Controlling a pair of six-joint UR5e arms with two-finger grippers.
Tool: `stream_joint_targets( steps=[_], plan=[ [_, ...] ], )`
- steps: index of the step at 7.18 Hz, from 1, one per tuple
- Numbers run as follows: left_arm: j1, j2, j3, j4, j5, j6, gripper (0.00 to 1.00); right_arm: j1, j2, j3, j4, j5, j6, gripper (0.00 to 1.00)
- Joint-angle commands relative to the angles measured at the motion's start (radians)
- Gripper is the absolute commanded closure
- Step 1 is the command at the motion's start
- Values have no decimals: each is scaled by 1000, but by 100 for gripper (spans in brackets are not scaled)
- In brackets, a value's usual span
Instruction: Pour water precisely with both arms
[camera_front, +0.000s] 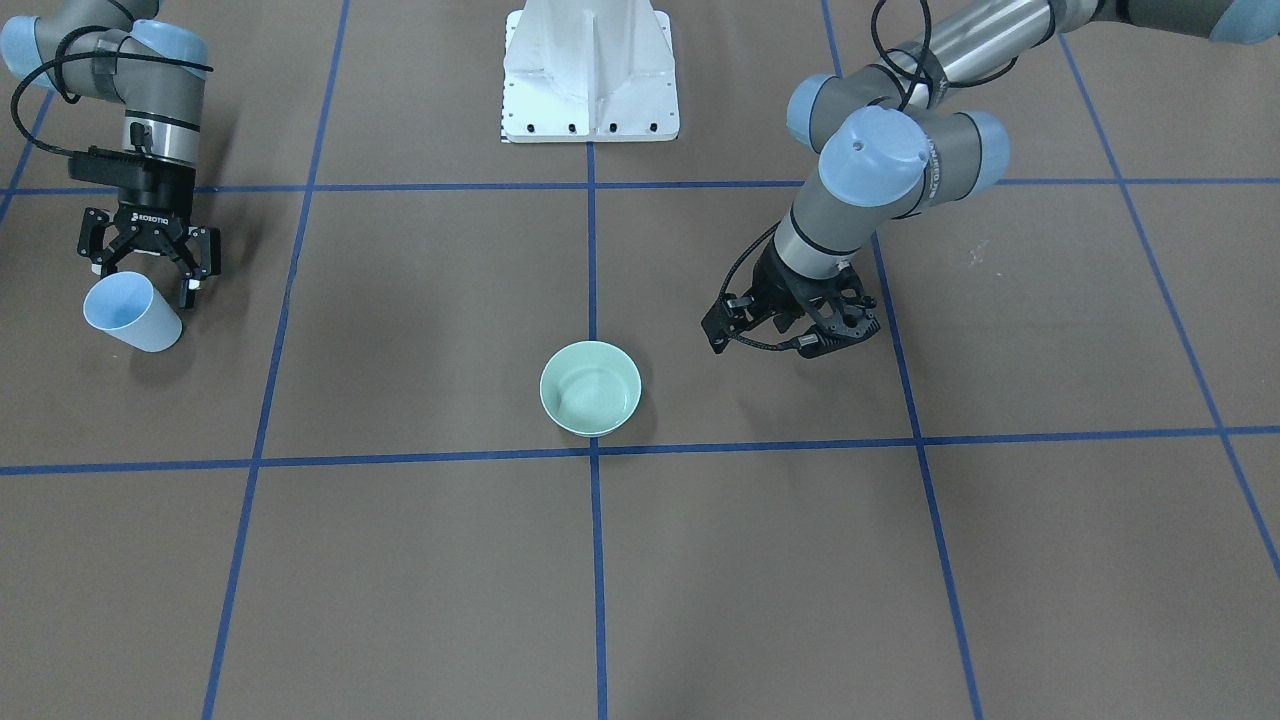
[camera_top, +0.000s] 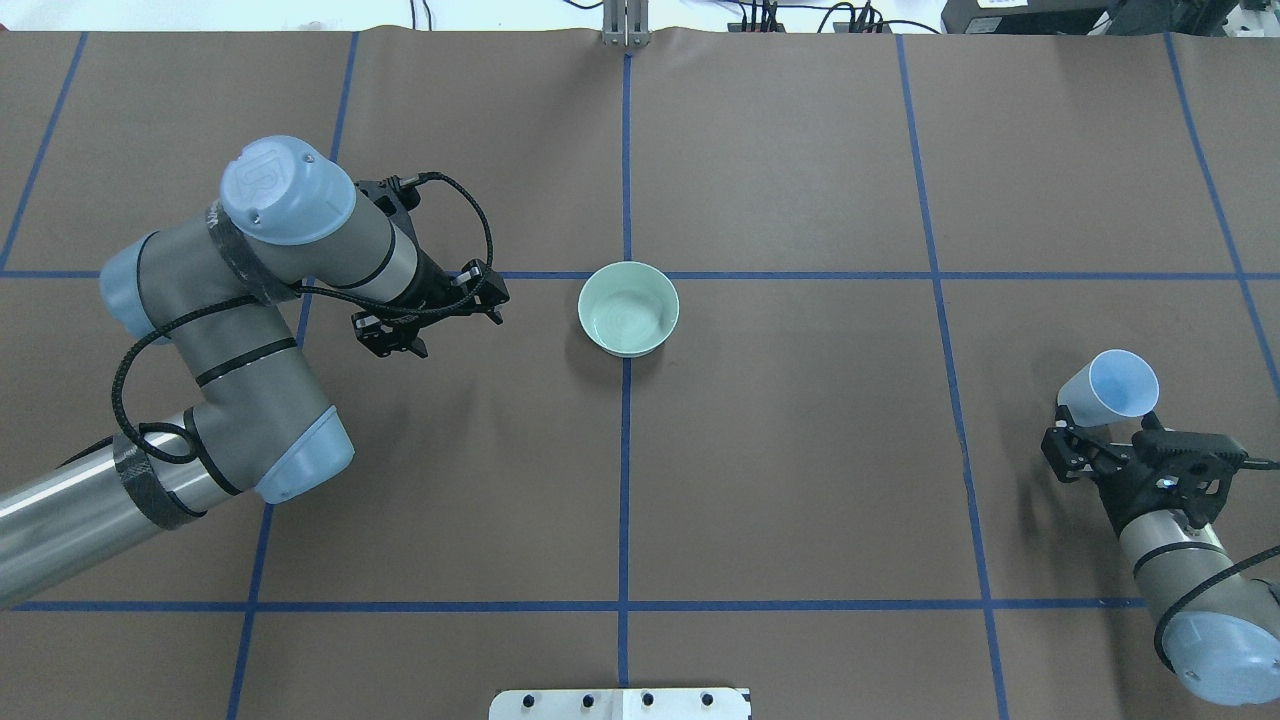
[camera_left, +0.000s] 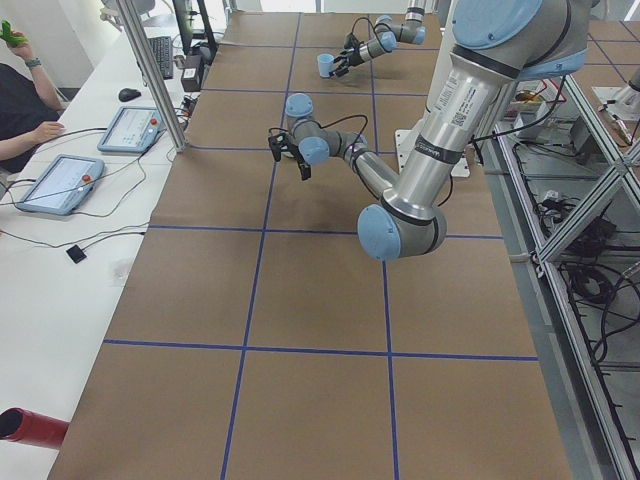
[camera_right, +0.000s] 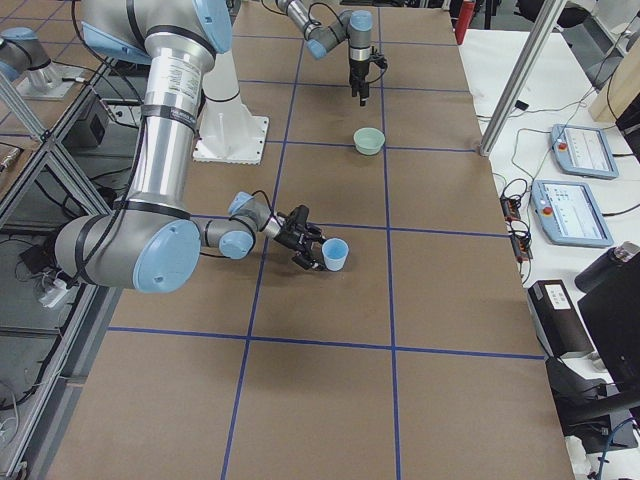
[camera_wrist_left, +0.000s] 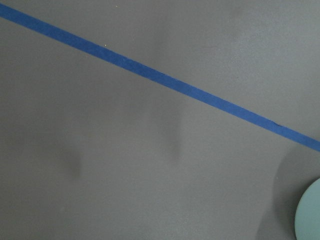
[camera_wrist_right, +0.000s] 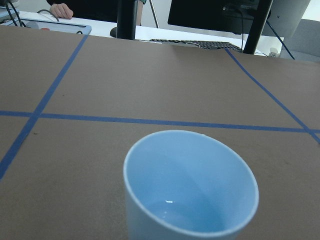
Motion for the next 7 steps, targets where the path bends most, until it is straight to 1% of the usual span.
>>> stream_joint_targets(
  steps=[1, 3, 7],
  plan=[
    [1, 1, 1, 0, 0, -1, 0, 40, 21, 3, 3, 0, -68, 1],
    [1, -1, 1, 0, 0, -1, 0, 46, 21, -3, 34, 3, -73, 1],
    [1, -1, 1, 0, 0, -1, 0, 58, 27, -35, 35, 5, -72, 1]
  ],
)
